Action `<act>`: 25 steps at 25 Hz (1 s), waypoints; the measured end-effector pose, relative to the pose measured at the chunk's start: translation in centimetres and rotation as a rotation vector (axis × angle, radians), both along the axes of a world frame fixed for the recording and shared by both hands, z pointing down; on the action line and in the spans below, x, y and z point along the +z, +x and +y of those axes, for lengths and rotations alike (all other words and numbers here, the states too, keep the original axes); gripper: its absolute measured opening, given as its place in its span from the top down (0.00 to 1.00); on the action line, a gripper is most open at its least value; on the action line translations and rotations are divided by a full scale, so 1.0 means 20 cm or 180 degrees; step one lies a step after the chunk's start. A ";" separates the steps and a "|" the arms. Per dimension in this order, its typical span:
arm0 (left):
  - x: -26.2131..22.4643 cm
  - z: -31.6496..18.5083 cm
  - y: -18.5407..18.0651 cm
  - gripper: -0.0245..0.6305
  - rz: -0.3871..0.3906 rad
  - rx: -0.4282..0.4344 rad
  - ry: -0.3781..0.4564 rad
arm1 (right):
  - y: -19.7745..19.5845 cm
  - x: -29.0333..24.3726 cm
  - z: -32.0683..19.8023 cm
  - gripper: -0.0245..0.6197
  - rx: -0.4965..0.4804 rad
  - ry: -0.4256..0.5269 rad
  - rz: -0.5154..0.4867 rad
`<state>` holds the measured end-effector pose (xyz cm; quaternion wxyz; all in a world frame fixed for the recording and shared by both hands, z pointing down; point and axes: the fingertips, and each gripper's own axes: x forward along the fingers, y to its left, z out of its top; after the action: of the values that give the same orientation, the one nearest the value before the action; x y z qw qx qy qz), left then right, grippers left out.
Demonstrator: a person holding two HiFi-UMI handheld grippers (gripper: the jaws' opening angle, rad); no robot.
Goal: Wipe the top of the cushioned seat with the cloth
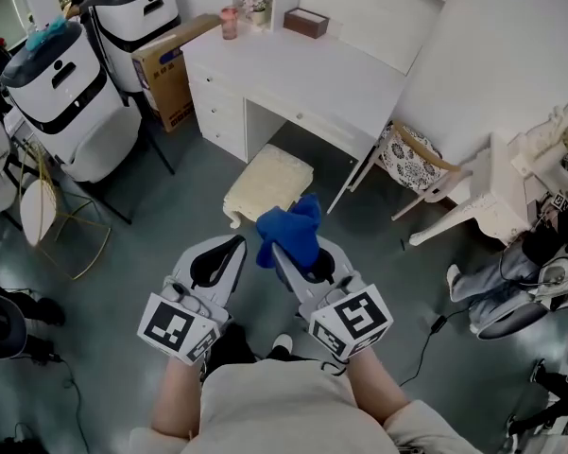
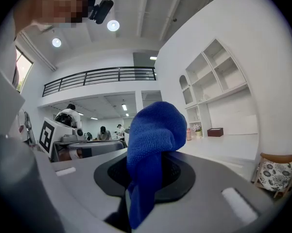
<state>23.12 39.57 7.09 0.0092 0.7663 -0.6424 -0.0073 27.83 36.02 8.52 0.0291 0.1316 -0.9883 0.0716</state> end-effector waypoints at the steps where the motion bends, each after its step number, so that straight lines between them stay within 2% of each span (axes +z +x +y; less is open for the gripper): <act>1: 0.00 -0.01 -0.03 0.96 0.0020 0.0003 0.0011 | -0.02 0.01 -0.01 0.82 0.0014 0.0003 0.0024; 7: 0.02 -0.15 -0.27 0.96 0.0058 0.0168 0.0019 | -0.24 0.04 -0.13 0.82 0.0209 0.0007 0.0138; 18: -0.01 -0.36 -0.77 0.96 -0.0031 0.0596 0.0005 | -0.71 0.05 -0.32 0.82 0.0727 -0.0114 0.0078; 25: -0.01 -0.40 -0.92 0.96 -0.0059 0.0798 0.0012 | -0.85 0.05 -0.36 0.82 0.0912 -0.0138 0.0057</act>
<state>4.67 31.48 6.90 0.0027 0.8407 -0.5416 -0.0003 10.73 28.74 9.58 0.0302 0.2713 -0.9573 0.0953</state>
